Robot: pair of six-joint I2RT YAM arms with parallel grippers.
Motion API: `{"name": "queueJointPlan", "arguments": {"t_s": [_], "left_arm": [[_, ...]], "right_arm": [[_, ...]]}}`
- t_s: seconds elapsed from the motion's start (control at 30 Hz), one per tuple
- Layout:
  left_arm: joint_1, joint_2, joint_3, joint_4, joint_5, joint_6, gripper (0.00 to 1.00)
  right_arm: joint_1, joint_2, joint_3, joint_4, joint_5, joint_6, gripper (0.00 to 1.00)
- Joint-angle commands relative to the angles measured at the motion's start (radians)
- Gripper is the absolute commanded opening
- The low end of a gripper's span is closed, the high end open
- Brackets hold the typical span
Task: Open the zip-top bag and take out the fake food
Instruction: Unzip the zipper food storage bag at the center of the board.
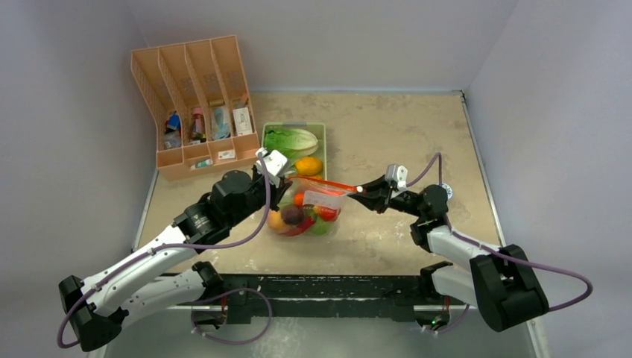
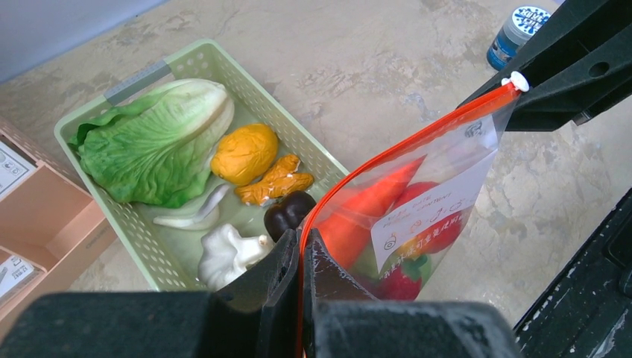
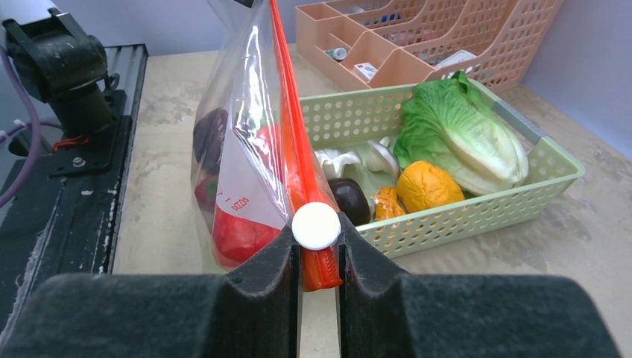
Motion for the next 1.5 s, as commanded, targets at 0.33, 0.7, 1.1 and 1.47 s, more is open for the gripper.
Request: {"name": "queueJointPlan", "arguments": {"t_s": [0.33, 0.7, 1.1, 1.47], "left_arm": [[-0.001, -0.051, -0.002, 0.043, -0.034, -0.009, 0.00], [-0.001, -0.050, 0.004, 0.030, -0.044, -0.007, 0.00], [-0.001, -0.023, 0.032, 0.002, -0.032, -0.004, 0.24], [-0.001, 0.104, 0.314, -0.133, 0.215, 0.068, 0.68]], "right_arm": [[0.004, 0.017, 0.016, 0.076, 0.002, 0.008, 0.30], [0.004, 0.059, -0.003, 0.158, -0.018, 0.047, 0.13], [0.004, -0.005, 0.074, -0.091, 0.022, -0.084, 0.00], [0.003, -0.090, 0.179, -0.382, 0.010, -0.230, 0.00]]}}
